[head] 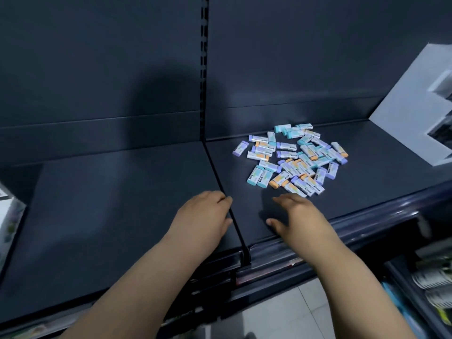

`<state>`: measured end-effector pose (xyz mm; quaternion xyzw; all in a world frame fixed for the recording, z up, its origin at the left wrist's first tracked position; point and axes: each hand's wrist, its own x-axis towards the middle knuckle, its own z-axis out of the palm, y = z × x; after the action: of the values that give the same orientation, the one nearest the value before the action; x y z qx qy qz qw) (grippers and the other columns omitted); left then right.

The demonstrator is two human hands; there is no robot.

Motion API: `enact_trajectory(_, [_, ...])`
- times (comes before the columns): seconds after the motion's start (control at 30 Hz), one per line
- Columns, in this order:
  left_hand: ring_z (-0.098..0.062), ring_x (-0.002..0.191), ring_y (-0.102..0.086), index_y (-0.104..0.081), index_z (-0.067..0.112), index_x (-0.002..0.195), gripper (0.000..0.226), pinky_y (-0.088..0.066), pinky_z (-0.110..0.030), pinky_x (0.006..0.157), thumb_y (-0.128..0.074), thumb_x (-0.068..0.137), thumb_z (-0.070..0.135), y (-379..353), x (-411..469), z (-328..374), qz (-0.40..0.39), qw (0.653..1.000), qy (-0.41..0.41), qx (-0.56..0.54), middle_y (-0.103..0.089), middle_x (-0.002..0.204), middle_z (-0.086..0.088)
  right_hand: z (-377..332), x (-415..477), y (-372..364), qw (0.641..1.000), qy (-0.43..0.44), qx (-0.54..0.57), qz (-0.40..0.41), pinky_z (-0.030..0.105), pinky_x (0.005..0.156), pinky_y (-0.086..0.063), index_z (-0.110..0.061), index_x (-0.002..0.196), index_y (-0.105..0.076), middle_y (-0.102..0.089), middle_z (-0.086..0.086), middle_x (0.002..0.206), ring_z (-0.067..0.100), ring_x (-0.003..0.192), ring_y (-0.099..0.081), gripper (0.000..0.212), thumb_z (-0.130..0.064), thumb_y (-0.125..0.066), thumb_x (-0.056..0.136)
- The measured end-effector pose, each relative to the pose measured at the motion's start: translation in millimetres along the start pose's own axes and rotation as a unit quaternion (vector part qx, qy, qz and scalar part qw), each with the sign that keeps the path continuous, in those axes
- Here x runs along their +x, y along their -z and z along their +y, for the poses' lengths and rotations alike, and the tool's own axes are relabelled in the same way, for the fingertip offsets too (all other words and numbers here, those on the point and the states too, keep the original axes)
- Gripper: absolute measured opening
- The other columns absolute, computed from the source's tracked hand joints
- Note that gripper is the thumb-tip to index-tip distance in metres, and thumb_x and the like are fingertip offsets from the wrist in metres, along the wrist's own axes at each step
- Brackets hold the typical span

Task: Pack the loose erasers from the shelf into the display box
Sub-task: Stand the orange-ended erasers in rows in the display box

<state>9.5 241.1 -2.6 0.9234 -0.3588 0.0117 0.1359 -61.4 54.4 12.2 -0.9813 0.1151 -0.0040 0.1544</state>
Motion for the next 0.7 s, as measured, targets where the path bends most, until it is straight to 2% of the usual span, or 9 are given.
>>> enact_trajectory(0.17, [-0.013,0.123,-0.038,-0.034,0.024,0.14,0.049,-0.037,-0.025,0.093,-0.044,0.094,0.038,-10,18,7,-0.012,1.0,-0.002,0.006,-0.041,0.135,0.011,22,14,1,0.999,-0.033,0.027,0.018,0.031,0.094,-0.042,-0.014,0.129,-0.051,-0.05,0.004,0.128,0.023,0.117,-0.047,0.05,-0.029,-0.064,0.083])
enact_trajectory(0.37, [-0.016,0.118,-0.041,-0.045,0.021,0.132,0.043,-0.043,-0.032,0.092,-0.047,0.092,0.036,-30,56,40,-0.019,1.0,0.016,0.009,-0.046,0.128,0.007,61,46,3,0.998,-0.045,0.021,0.033,0.037,0.081,-0.05,-0.012,0.11,-0.058,-0.05,0.007,0.111,0.031,0.096,-0.055,0.034,-0.03,-0.066,0.082])
enact_trajectory(0.43, [-0.016,0.118,-0.04,-0.046,0.02,0.131,0.042,-0.043,-0.033,0.093,-0.048,0.092,0.035,-35,70,54,-0.024,0.999,0.036,0.007,-0.047,0.128,0.006,71,57,4,0.999,-0.021,0.004,0.03,0.036,0.076,-0.049,-0.012,0.103,-0.056,-0.05,0.008,0.109,0.032,0.094,-0.055,0.031,-0.032,-0.065,0.082])
enact_trajectory(0.53, [-0.017,0.117,-0.041,-0.044,0.023,0.132,0.043,-0.042,-0.033,0.093,-0.049,0.091,0.034,-43,93,76,-0.028,0.997,0.071,0.024,-0.047,0.124,0.005,86,73,7,0.998,0.05,-0.03,0.015,0.031,0.069,-0.041,-0.013,0.102,-0.052,-0.054,0.007,0.106,0.028,0.094,-0.055,0.025,-0.033,-0.054,0.088])
enact_trajectory(0.7, [-0.016,0.118,-0.041,-0.045,0.033,0.129,0.045,-0.031,-0.028,0.093,-0.054,0.085,0.04,-48,119,101,-0.02,0.989,0.137,0.055,-0.047,0.119,0.008,103,88,14,0.987,0.159,0.001,-0.002,0.031,0.06,-0.032,-0.015,0.103,-0.048,-0.063,0.007,0.096,0.027,0.089,-0.059,0.022,-0.032,-0.036,0.096])
